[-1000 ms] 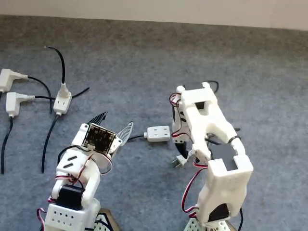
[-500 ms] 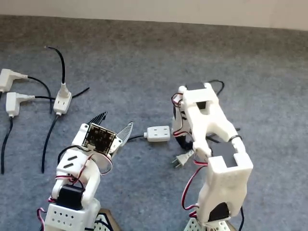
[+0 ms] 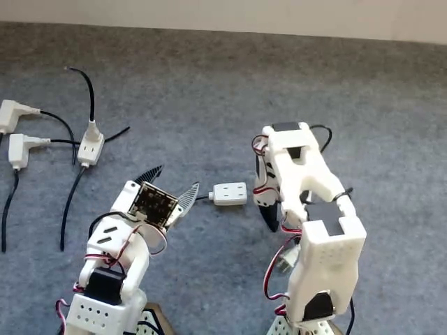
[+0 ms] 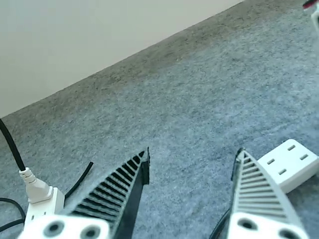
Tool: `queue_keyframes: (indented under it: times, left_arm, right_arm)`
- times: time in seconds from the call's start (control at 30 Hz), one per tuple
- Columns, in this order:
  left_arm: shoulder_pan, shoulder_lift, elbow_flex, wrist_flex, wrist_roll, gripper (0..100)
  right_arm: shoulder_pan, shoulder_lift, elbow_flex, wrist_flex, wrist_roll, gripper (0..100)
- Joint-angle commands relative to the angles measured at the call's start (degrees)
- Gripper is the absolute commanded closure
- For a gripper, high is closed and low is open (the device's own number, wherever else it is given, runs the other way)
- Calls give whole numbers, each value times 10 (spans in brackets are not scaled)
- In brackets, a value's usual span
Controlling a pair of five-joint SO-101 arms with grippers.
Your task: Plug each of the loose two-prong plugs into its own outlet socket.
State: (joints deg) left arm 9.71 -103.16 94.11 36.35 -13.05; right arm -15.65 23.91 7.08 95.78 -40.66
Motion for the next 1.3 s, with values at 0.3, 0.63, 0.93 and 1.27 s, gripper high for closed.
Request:
queue_keyframes:
  times: [0.3, 0.63, 0.93, 1.27]
  left_arm:
    - [9, -2, -3, -11, -7, 741]
    - [7, -3, -3, -11, -7, 741]
    - [7, -3, -3, -11, -7, 741]
    - [9, -1, -3, -11, -7, 741]
  right_arm:
    - [55, -7, -17, 29, -7, 892]
    - [84, 0, 28, 10, -4, 892]
    - [93, 47, 33, -18, -4, 892]
    - [93, 184, -51, 27, -2, 899]
